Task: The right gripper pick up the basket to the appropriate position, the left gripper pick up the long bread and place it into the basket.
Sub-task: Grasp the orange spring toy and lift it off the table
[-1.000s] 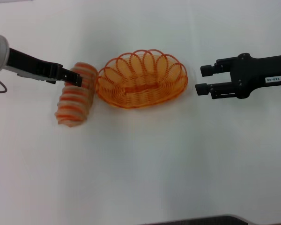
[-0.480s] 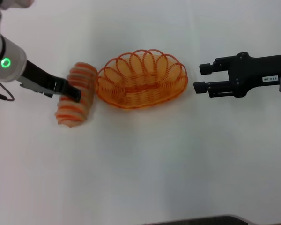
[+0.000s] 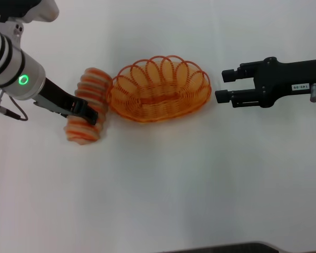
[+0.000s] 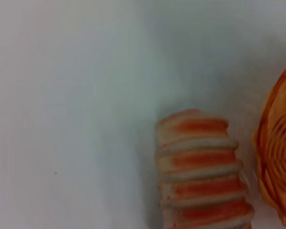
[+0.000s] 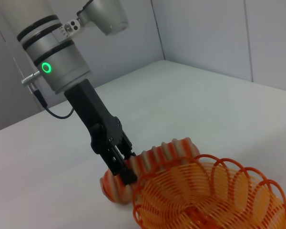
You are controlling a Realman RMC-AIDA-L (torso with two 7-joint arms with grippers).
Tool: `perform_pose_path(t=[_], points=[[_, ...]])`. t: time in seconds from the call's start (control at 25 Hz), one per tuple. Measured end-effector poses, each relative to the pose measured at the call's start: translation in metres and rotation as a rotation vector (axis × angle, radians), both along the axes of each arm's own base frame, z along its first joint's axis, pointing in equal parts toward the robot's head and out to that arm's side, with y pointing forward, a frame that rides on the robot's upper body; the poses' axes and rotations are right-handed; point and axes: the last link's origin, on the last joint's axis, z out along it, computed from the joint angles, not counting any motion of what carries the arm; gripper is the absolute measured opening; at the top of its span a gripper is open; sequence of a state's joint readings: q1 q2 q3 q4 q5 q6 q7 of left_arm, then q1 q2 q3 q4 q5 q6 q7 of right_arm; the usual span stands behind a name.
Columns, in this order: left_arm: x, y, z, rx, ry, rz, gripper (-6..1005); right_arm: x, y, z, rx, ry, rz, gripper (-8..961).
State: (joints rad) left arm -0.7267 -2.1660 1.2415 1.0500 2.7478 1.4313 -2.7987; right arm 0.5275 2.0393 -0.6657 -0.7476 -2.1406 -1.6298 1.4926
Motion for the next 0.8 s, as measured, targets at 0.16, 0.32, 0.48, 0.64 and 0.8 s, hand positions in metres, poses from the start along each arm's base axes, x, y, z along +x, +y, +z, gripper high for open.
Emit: perform_pose_path(t=[0.16, 0.32, 0.48, 0.64, 0.8], points=[[0.001, 0.001, 0.001, 0.002, 0.000, -0.006, 684, 0.001, 0.000, 0.000, 0.003, -0.002, -0.004, 650], [-0.001, 0.001, 0.005, 0.009, 0.004, -0.008, 589, 0.002, 0.000, 0.000, 0.007, -0.003, -0.008, 650], [-0.001, 0.004, 0.014, 0.036, 0.010, -0.020, 535, 0.002, 0.000, -0.001, 0.008, 0.000, -0.008, 650], [0.000, 0.008, 0.031, 0.067, -0.005, -0.038, 498, 0.000, -0.001, -0.001, 0.001, 0.005, -0.002, 650], [0.006, 0.011, 0.051, 0.093, -0.018, -0.081, 465, 0.000, -0.001, -0.001, 0.002, 0.005, -0.001, 651]])
